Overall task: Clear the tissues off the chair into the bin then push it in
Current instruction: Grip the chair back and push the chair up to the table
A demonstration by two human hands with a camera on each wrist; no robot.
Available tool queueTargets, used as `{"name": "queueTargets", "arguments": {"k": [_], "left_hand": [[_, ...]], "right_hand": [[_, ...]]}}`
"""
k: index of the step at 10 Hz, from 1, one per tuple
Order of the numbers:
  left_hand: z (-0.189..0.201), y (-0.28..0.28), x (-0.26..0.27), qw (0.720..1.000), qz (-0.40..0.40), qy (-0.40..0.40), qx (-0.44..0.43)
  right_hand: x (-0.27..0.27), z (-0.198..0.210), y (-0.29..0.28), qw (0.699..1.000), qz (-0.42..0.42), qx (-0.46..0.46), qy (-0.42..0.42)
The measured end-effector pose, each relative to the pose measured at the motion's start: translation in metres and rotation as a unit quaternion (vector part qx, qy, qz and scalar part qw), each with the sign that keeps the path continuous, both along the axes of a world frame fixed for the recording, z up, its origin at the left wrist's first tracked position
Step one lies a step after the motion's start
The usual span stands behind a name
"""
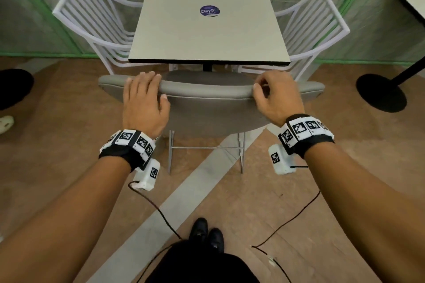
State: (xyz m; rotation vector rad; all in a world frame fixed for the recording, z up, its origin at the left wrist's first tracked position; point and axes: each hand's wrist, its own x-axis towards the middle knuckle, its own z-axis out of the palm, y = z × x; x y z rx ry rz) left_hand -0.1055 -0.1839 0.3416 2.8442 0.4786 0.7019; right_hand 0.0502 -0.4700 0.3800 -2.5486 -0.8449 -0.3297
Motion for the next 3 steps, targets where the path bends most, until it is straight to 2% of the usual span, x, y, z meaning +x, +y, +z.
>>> {"name": "queueTargets", "arguments": {"k": [1,2,3], "left_hand": [[-0.037,-0.012,-0.048,0.999,-0.007,0.030,-0.045],[-0.097,-0.016,-0.125,0.978,-0.027,0.155,-0.135],[-0.163,-0.015,-0.231,0.869,0.057,0.425,-0.248]], "right_hand": [[-0.067,-0.034,-0.025,0.998,0.039,0.025,0.050],[-0.142,-0.106,-0.068,0.962,0.097,-0.075,0.242],[-0.217,-0.195,-0.140,0.847,0.044,-0.231,0.476]]}}
